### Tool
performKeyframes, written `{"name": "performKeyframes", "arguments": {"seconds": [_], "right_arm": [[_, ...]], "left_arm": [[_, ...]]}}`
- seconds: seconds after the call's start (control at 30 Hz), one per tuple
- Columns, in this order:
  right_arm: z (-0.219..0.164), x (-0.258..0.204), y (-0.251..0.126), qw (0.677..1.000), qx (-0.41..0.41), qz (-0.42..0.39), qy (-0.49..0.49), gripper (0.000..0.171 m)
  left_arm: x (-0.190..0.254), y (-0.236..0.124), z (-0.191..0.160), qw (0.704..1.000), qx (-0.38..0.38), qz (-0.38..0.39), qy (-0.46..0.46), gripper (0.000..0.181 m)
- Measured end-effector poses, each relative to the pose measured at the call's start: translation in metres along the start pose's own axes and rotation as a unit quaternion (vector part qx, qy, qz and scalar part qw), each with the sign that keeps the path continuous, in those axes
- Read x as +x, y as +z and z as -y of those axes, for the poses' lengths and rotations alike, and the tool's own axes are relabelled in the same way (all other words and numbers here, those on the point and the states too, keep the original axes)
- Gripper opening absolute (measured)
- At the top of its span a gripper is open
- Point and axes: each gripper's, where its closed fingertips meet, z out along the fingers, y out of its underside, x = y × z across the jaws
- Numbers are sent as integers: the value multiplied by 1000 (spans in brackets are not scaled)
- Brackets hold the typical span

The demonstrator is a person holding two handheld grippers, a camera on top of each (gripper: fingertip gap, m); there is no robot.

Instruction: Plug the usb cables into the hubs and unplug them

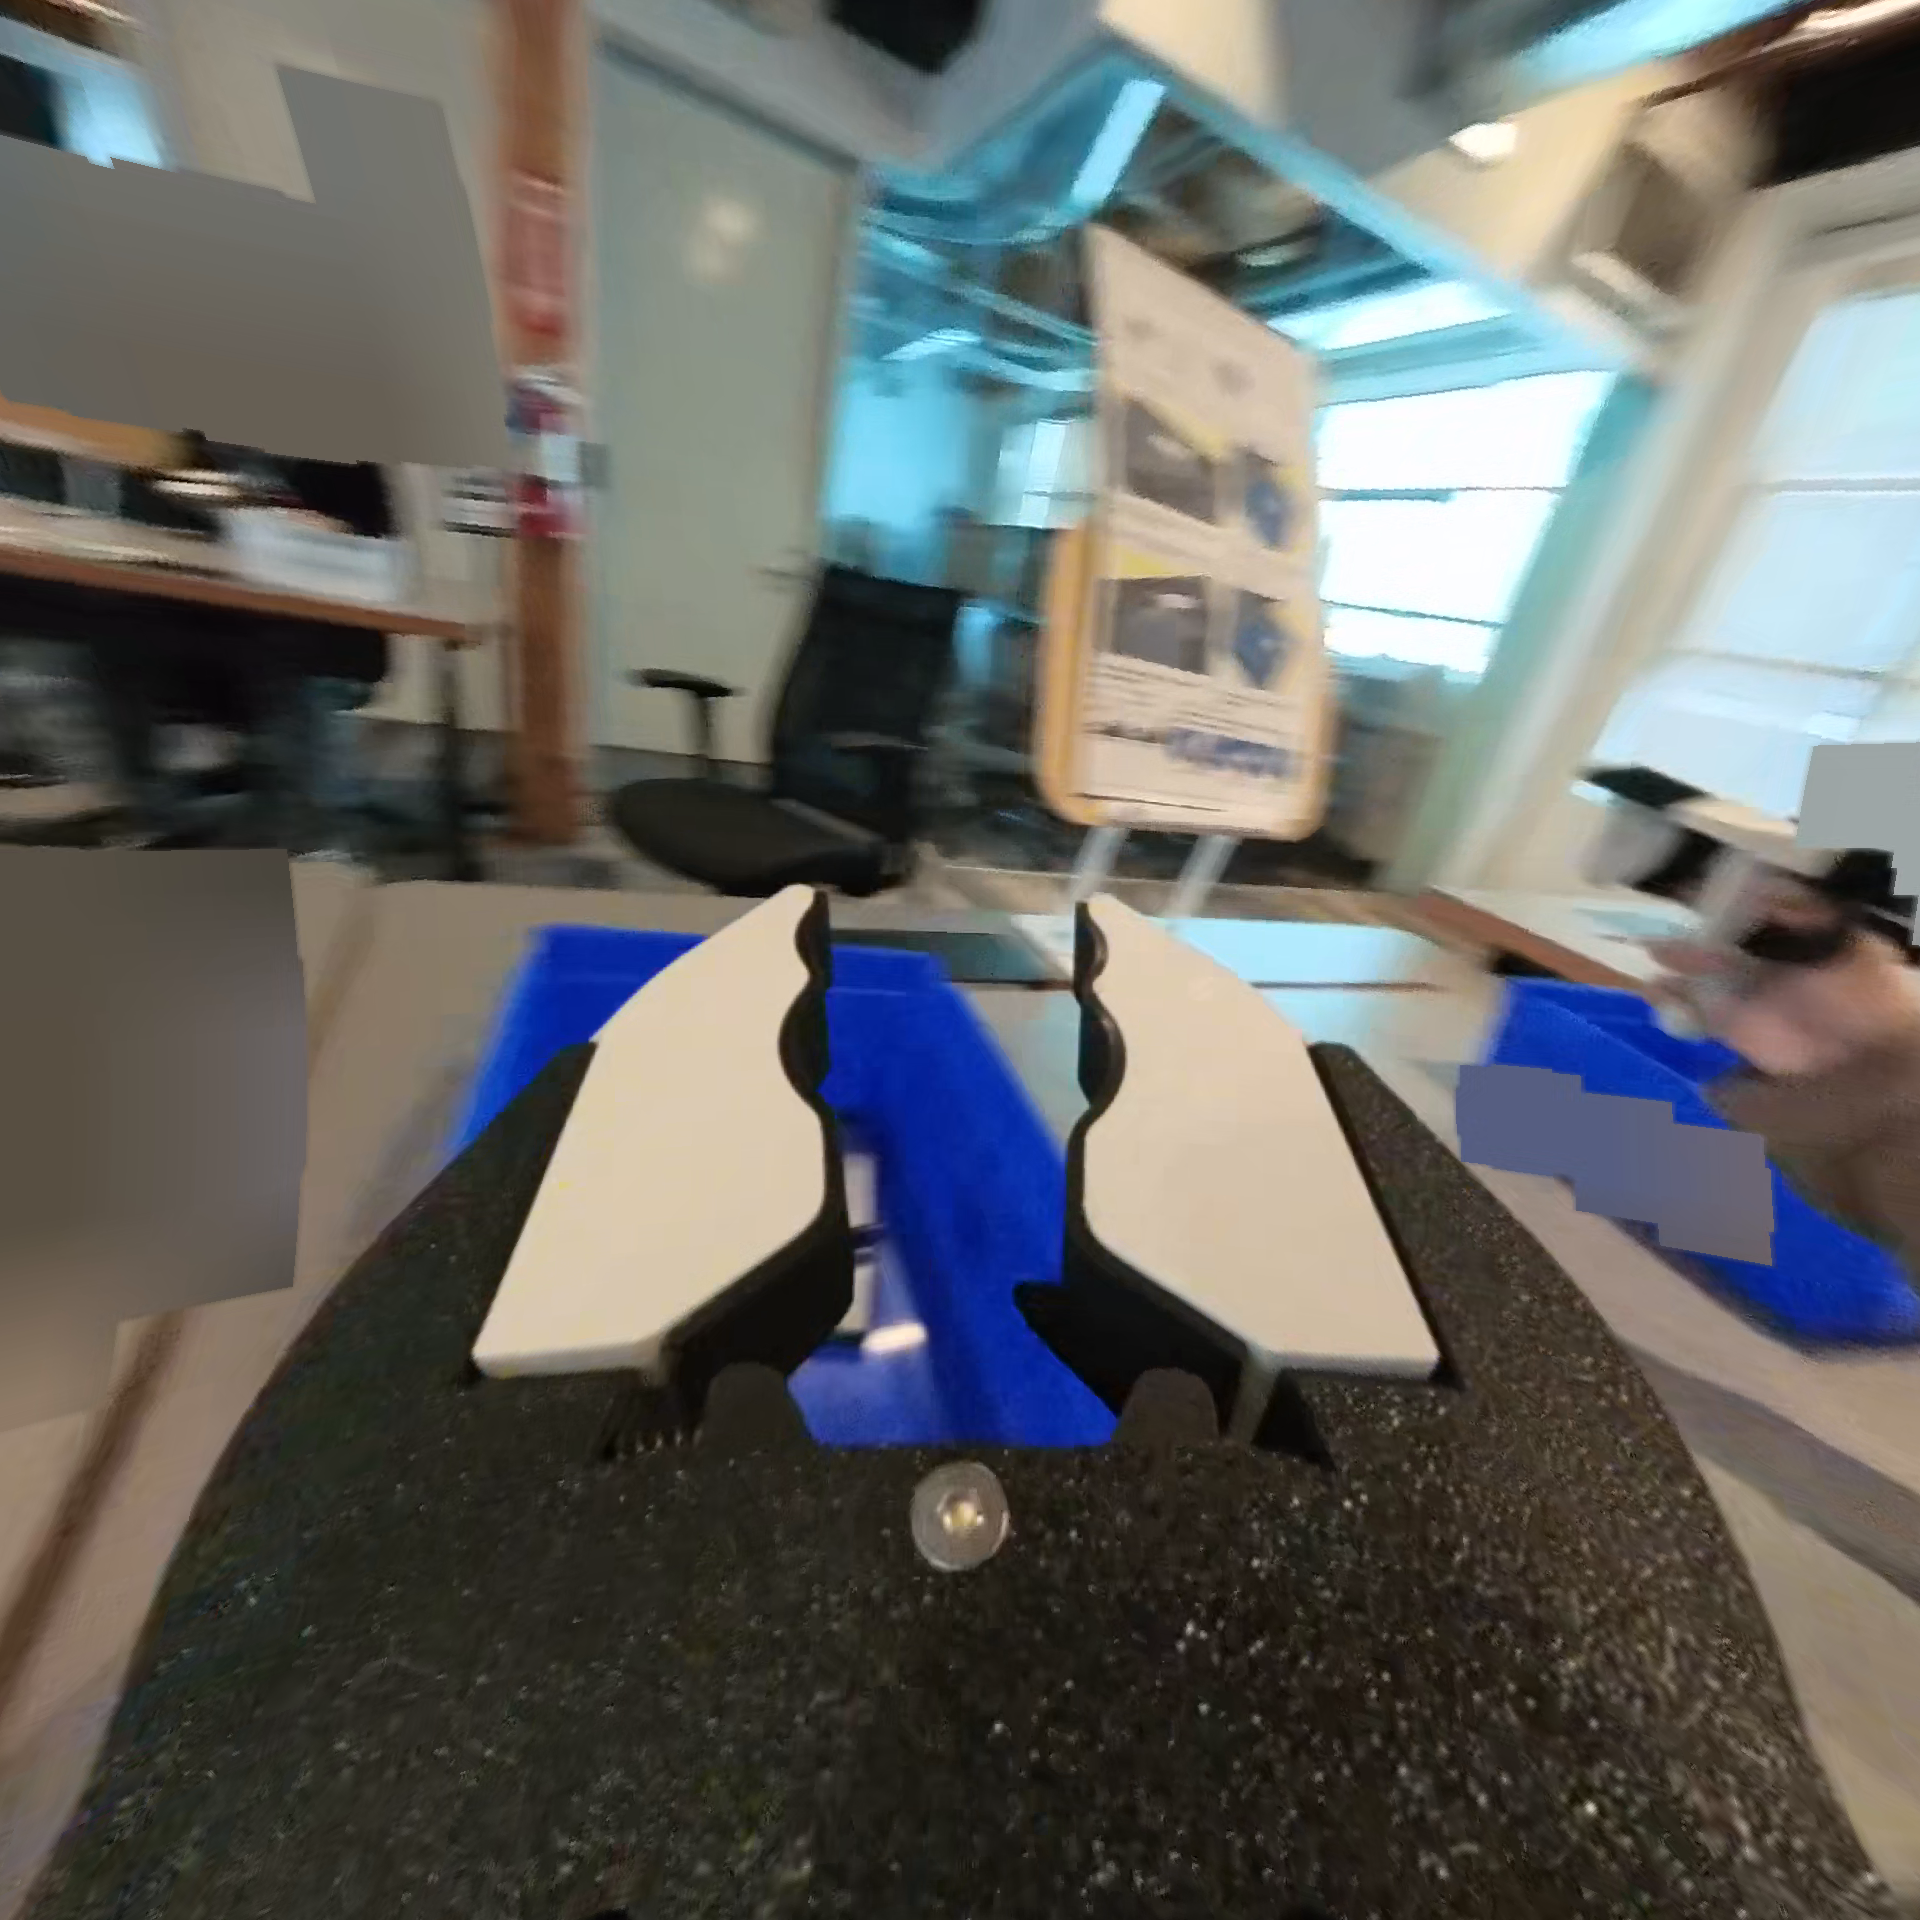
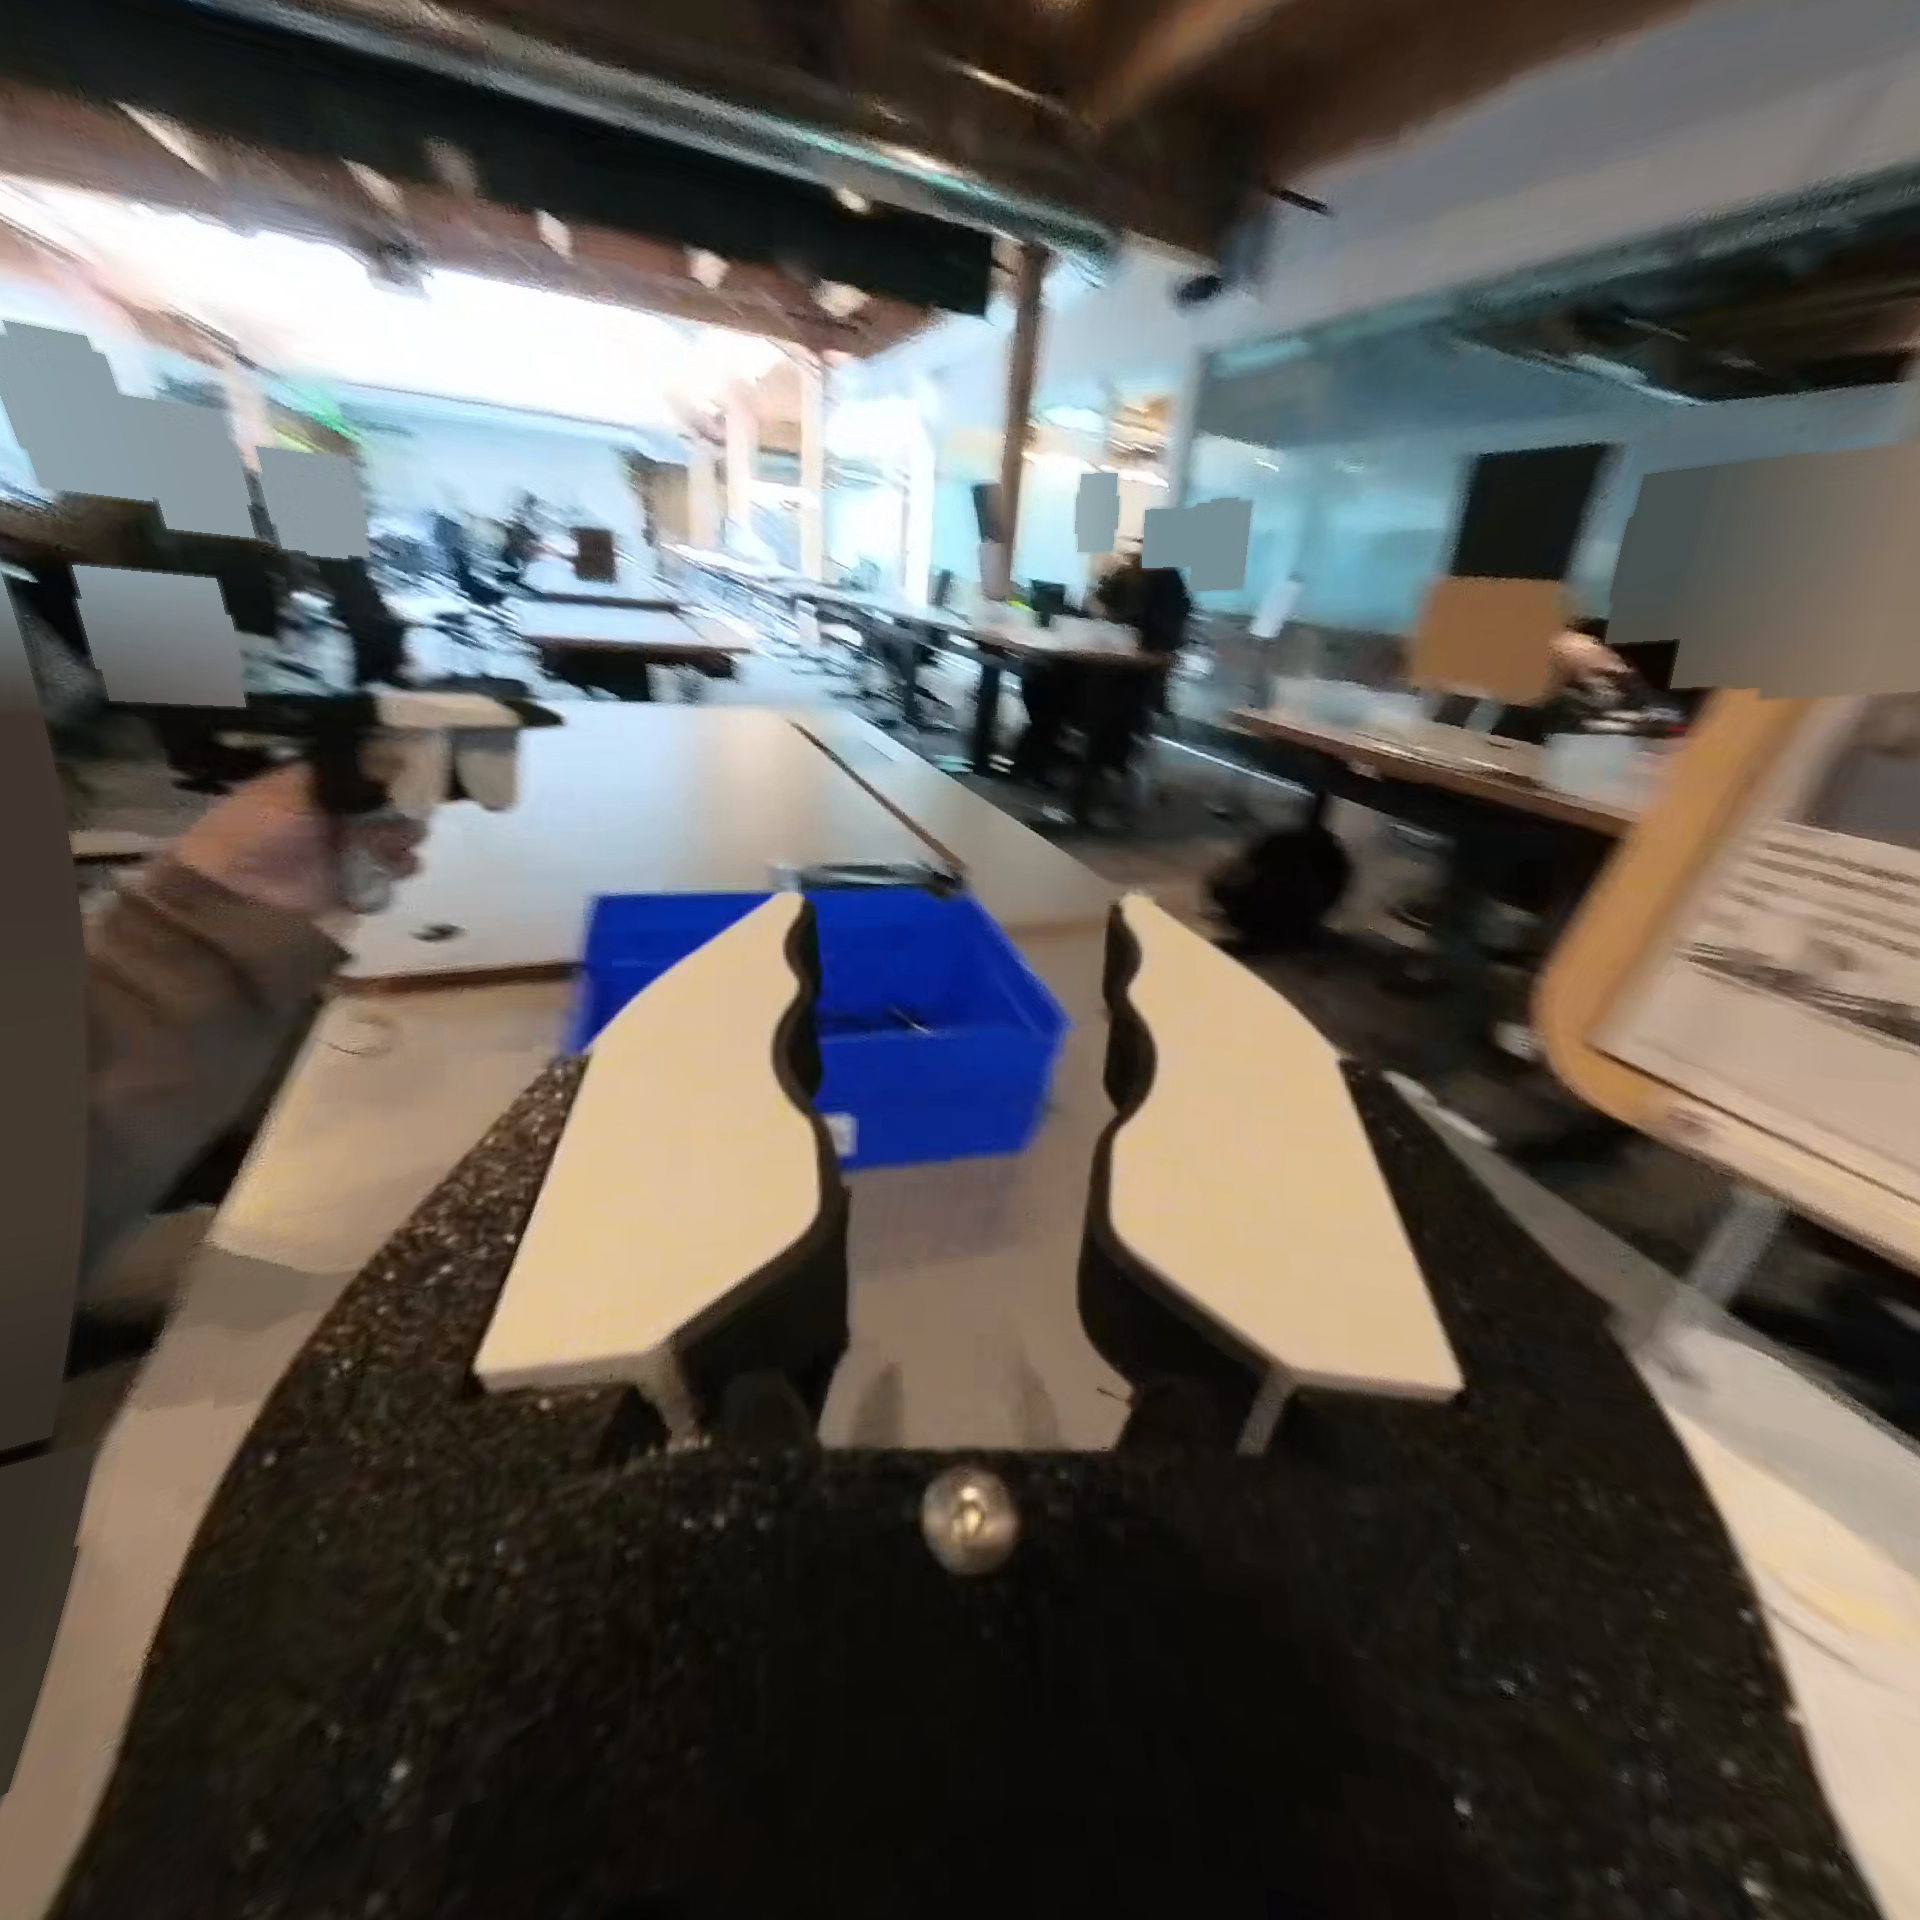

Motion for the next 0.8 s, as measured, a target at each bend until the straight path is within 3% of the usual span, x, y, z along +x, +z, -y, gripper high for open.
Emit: {"name": "performKeyframes", "arguments": {"seconds": [0.07,0.2,0.27,0.4,0.47,0.6,0.8], "right_arm": [[-11,-16,32,998,16,59,27,50],[-41,-45,100,987,-13,149,62,53],[-59,-63,134,977,-56,198,57,52],[-102,-90,196,947,-181,267,2,31],[-119,-91,227,931,-247,270,-10,22],[-160,-81,282,890,-389,235,16,23],[-229,-71,313,808,-551,204,-28,33]], "left_arm": [[-33,-22,7,997,17,70,0,44],[-60,-40,8,992,21,128,-2,42],[-63,-36,2,990,1,142,16,41],[-57,-20,-12,988,-38,136,63,41],[-54,-12,-18,987,-51,128,85,40],[-58,-6,-25,983,-63,136,108,37],[-61,-7,-25,985,-54,132,96,36]]}}
